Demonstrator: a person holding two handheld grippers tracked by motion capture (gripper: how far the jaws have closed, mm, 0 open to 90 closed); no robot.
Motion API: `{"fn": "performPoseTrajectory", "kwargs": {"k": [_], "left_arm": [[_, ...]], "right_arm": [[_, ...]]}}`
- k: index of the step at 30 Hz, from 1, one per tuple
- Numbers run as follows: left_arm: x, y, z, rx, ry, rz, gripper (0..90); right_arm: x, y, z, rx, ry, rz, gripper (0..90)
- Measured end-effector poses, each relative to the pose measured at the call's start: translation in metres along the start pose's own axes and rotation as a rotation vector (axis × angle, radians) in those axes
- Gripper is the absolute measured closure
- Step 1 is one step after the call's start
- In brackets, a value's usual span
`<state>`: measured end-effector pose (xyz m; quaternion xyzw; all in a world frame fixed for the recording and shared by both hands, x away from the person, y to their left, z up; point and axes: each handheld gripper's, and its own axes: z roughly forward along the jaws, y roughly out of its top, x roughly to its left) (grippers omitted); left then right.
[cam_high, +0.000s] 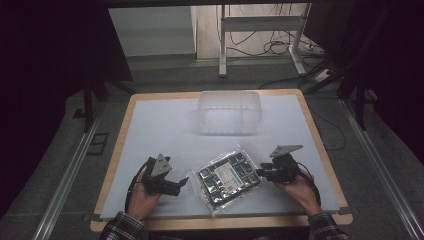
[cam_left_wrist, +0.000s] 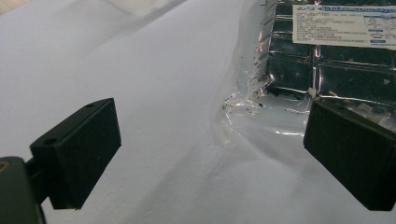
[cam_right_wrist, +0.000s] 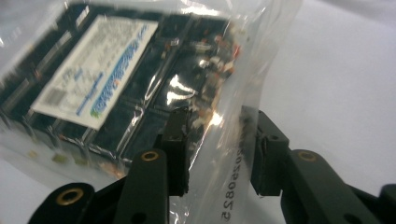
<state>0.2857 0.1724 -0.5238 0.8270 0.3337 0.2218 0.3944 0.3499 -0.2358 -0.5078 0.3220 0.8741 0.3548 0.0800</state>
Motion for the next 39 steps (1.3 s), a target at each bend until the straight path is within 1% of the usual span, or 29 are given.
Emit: {"fn": "performPoseTrajectory", "kwargs": {"k": [1,3,6,9,10,11,12,13,14,15,16,17,18,19,21,23,25,26,28,29,30,33,36,39], "left_arm": [[0.000,0.000,0.000,0.000,0.000,0.000,3.6],[0.000,0.000,0.000,0.001,-0.001,-0.002,3.6],[0.000,0.000,0.000,0.003,0.000,0.001,3.6],[-0.001,0.000,0.000,0.004,0.001,0.003,3.6],[-0.001,0.000,0.000,0.004,0.002,0.003,3.6],[-0.001,0.000,0.000,0.004,0.002,0.003,3.6],[-0.001,0.000,0.000,0.003,0.002,0.003,3.6],[-0.001,0.000,0.000,0.003,0.002,0.003,3.6],[-0.001,0.000,0.001,0.004,0.001,0.002,3.6],[-0.001,0.000,0.001,0.004,0.001,0.002,3.6],[-0.001,0.000,0.001,0.004,0.002,0.003,3.6],[-0.001,0.000,0.001,0.004,0.003,0.003,3.6],[-0.001,0.000,0.000,0.004,0.003,0.004,3.6],[-0.001,0.000,0.000,0.005,0.005,0.005,3.6],[-0.001,0.000,0.001,0.007,0.005,0.003,3.7],[-0.002,0.000,0.001,0.009,0.004,0.000,3.6],[-0.002,0.000,0.001,0.009,0.004,0.000,3.6],[-0.001,0.000,0.001,0.007,0.009,0.006,3.7],[-0.001,0.000,0.000,0.005,0.008,0.004,3.6],[-0.001,0.000,0.000,0.005,0.008,0.003,3.6],[0.000,0.000,0.000,0.003,0.010,0.000,3.6],[0.000,0.000,-0.001,-0.001,0.013,-0.003,3.6],[0.000,0.000,-0.001,-0.004,0.015,-0.007,3.6],[0.000,0.000,-0.002,-0.006,0.018,-0.003,3.6]], "right_arm": [[0.002,0.000,0.002,0.018,-0.010,-0.005,67.0],[0.003,0.000,0.004,0.035,-0.017,-0.007,69.4],[0.004,0.001,0.005,0.043,-0.024,0.018,69.8],[0.004,0.000,0.005,0.045,-0.022,0.020,68.8],[0.004,0.000,0.006,0.057,-0.020,0.030,71.0],[0.004,0.000,0.006,0.057,-0.020,0.030,71.0],[0.005,0.000,0.007,0.070,-0.024,0.037,75.9],[0.005,0.000,0.007,0.070,-0.024,0.037,75.9],[0.005,0.001,0.007,0.069,-0.026,0.057,80.7],[0.005,0.001,0.007,0.069,-0.026,0.057,80.7],[0.005,0.001,0.006,0.070,-0.030,0.060,83.3],[0.004,0.001,0.006,0.068,-0.030,0.079,87.1],[0.004,0.001,0.006,0.068,-0.030,0.079,87.1],[0.004,0.001,0.006,0.065,-0.027,0.096,87.8],[0.004,0.002,0.004,0.059,-0.026,0.097,87.8],[0.005,0.003,0.003,0.050,-0.036,0.093,87.8],[0.006,0.004,0.002,0.051,-0.040,0.090,87.8],[0.009,0.005,0.002,0.053,-0.054,0.085,87.8],[0.009,0.005,0.001,0.055,-0.058,0.085,87.8],[0.010,0.006,0.000,0.049,-0.057,0.080,87.8],[0.010,0.007,-0.004,0.032,-0.053,0.073,87.8],[0.011,0.008,-0.008,0.021,-0.048,0.079,87.8],[0.012,0.009,-0.013,-0.010,-0.041,0.097,87.9],[0.013,0.010,-0.017,-0.027,-0.037,0.095,88.0]]}}
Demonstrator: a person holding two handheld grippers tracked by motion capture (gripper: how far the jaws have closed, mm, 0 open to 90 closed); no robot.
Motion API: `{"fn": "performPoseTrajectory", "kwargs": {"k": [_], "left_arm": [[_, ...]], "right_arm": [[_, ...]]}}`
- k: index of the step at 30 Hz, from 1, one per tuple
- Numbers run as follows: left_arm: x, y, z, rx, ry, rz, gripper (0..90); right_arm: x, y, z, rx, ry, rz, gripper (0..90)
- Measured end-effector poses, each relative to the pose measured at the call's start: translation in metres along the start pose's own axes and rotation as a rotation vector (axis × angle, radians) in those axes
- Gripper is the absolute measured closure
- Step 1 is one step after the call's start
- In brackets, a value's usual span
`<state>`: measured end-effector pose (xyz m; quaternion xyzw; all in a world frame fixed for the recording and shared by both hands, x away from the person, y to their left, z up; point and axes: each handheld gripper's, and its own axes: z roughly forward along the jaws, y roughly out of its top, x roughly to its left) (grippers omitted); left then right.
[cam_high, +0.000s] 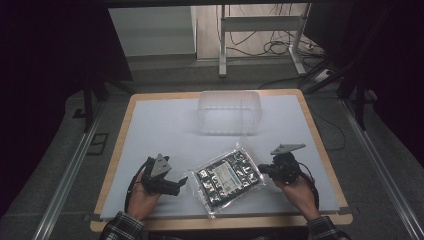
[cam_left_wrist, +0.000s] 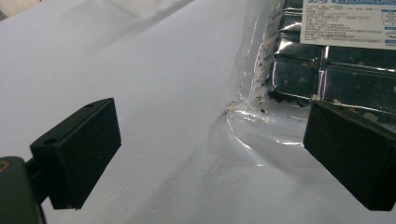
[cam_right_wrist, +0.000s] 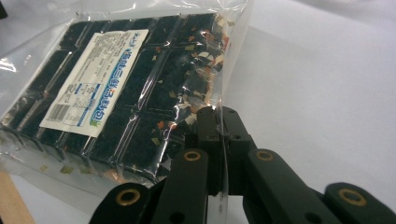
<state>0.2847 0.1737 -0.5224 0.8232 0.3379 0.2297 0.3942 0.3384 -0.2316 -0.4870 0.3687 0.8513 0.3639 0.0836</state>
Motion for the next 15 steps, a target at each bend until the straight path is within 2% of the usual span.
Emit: {"fn": "performPoseTrajectory", "kwargs": {"k": [6,15], "left_arm": [[-0.001,0.000,-0.001,-0.011,0.012,-0.007,3.6],[0.000,0.001,-0.003,-0.005,0.020,-0.003,3.5]], "right_arm": [[0.000,0.005,-0.012,-0.046,0.054,0.051,88.4],[0.005,0.012,-0.025,-0.080,0.095,0.047,88.3]]}}
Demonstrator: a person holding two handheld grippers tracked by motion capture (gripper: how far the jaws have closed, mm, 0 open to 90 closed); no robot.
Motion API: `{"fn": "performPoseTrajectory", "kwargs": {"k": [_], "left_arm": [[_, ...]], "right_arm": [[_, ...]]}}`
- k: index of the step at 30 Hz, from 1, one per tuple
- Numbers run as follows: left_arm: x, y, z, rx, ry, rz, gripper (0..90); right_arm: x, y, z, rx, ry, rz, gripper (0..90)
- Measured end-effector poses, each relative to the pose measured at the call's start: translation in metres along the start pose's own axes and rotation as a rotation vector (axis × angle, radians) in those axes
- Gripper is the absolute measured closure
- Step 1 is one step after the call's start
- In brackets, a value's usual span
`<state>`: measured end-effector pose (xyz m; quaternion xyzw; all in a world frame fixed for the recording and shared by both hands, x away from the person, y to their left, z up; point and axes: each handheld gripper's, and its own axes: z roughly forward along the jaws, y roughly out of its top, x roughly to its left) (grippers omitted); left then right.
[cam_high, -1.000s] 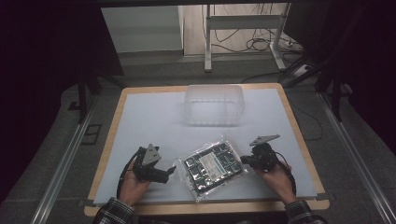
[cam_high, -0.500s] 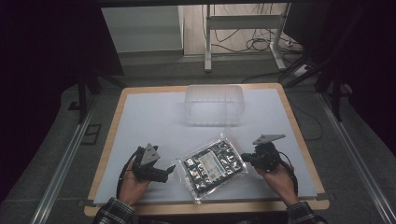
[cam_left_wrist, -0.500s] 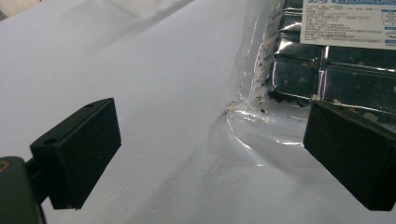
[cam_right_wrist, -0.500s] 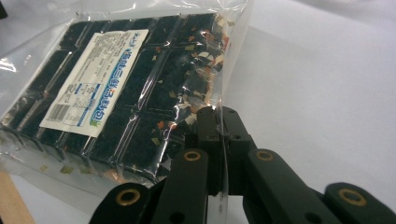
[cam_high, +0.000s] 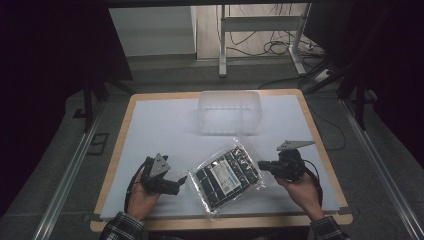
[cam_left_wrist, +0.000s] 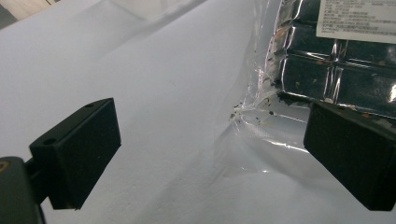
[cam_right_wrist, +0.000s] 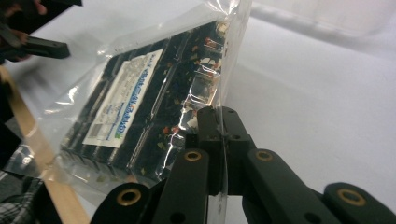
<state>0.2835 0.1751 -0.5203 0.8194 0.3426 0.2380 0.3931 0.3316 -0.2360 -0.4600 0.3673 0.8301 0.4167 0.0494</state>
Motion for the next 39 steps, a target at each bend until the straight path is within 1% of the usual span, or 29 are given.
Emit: {"fn": "performPoseTrajectory", "kwargs": {"k": [3,4,7,13,14,17,19,21,22,23,24,28,29,31,33,34,36,39], "left_arm": [[0.000,0.000,0.000,0.001,0.001,0.000,3.5],[0.000,0.000,0.000,0.001,0.001,0.000,3.5],[0.000,0.000,0.000,0.000,0.002,-0.004,3.5],[0.000,0.000,0.000,0.002,0.004,-0.001,3.5],[0.000,0.000,-0.001,0.000,0.005,-0.003,3.5],[0.000,0.000,0.000,-0.007,0.006,-0.011,3.5],[0.000,0.000,0.000,-0.009,0.007,-0.010,3.5],[-0.001,0.000,0.000,-0.009,0.007,-0.010,3.5],[-0.001,0.001,0.000,-0.008,0.006,-0.011,3.5],[-0.001,0.001,0.000,-0.008,0.006,-0.011,3.5],[-0.001,0.001,0.000,-0.007,0.006,-0.011,3.5],[-0.001,0.001,0.000,-0.008,0.005,-0.008,3.5],[-0.001,0.001,0.000,-0.002,0.006,0.000,3.5],[0.000,0.001,-0.001,0.003,0.007,0.006,3.5],[0.000,0.001,-0.001,0.003,0.007,0.005,3.5],[0.000,0.001,-0.001,0.003,0.008,0.005,3.5],[0.000,0.001,-0.001,0.001,0.009,0.005,3.5],[0.000,0.001,-0.001,-0.002,0.010,0.003,3.5]], "right_arm": [[0.002,0.003,-0.002,-0.009,0.009,-0.001,88.3],[0.005,0.007,-0.005,-0.012,0.016,0.003,88.4],[0.007,0.010,-0.007,-0.017,0.023,0.000,88.4],[0.013,0.023,-0.013,-0.040,0.058,-0.008,88.5],[0.013,0.026,-0.015,-0.048,0.076,-0.004,88.5],[0.015,0.031,-0.017,-0.053,0.087,-0.006,88.5],[0.018,0.037,-0.020,-0.057,0.101,-0.014,88.6],[0.019,0.039,-0.021,-0.059,0.107,-0.014,88.6],[0.021,0.045,-0.023,-0.063,0.123,-0.018,88.6],[0.021,0.045,-0.023,-0.063,0.123,-0.018,88.6],[0.024,0.050,-0.024,-0.068,0.131,-0.022,88.6],[0.029,0.058,-0.026,-0.074,0.148,-0.035,88.6],[0.029,0.058,-0.026,-0.074,0.148,-0.035,88.6],[0.033,0.066,-0.027,-0.078,0.168,-0.046,88.7],[0.034,0.067,-0.027,-0.080,0.173,-0.047,88.7],[0.037,0.072,-0.029,-0.087,0.188,-0.051,88.7],[0.038,0.074,-0.029,-0.088,0.191,-0.051,88.7],[0.042,0.082,-0.033,-0.100,0.205,-0.063,88.7]]}}
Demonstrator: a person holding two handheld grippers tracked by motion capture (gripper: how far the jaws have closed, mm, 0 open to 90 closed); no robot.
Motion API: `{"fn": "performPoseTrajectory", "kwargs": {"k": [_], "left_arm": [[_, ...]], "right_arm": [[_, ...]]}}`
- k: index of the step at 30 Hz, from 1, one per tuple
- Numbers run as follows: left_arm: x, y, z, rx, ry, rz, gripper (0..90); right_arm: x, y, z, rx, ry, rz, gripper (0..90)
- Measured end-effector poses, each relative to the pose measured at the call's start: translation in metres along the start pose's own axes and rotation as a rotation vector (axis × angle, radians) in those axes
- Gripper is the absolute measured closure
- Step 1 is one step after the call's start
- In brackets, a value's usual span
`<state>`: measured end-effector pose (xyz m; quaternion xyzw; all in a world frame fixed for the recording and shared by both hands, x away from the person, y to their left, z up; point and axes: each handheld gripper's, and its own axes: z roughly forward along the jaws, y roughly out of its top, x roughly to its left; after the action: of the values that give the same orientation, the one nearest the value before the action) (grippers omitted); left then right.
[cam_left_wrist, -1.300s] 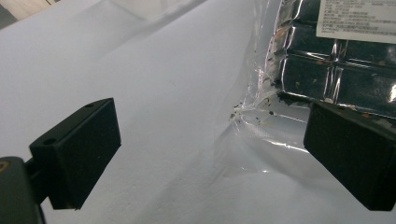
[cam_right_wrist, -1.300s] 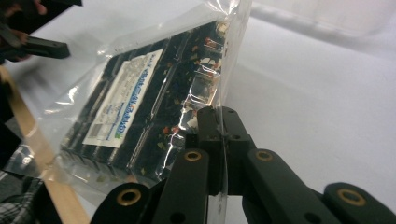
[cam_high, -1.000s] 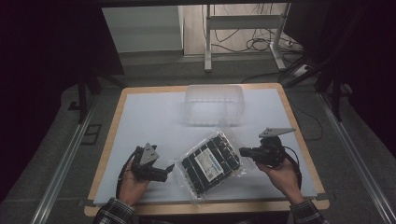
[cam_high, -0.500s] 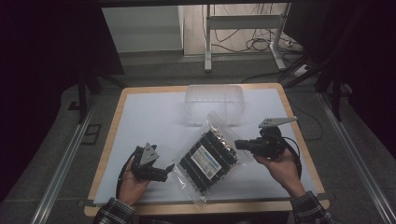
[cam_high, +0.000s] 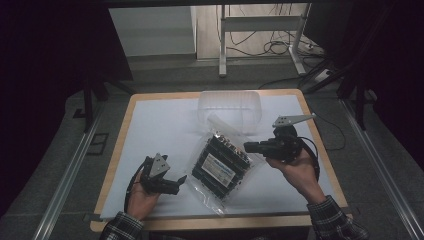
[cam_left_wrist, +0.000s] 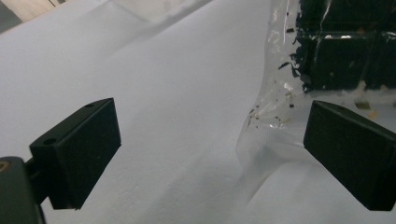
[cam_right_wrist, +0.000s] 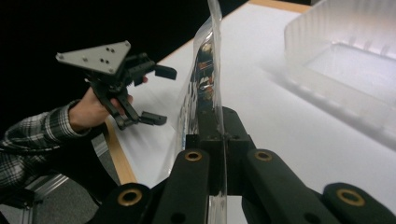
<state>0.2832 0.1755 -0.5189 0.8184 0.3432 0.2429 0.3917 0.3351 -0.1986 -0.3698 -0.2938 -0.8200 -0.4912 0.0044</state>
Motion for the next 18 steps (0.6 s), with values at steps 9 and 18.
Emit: {"fn": "performPoseTrajectory", "kwargs": {"k": [9,18], "left_arm": [[0.000,0.000,0.000,0.002,0.001,0.001,3.5],[0.000,0.000,0.000,-0.001,0.002,-0.002,3.5]], "right_arm": [[0.009,0.015,-0.002,-0.012,0.020,-0.030,88.7],[0.010,0.026,-0.005,-0.034,0.014,-0.040,88.7]]}}
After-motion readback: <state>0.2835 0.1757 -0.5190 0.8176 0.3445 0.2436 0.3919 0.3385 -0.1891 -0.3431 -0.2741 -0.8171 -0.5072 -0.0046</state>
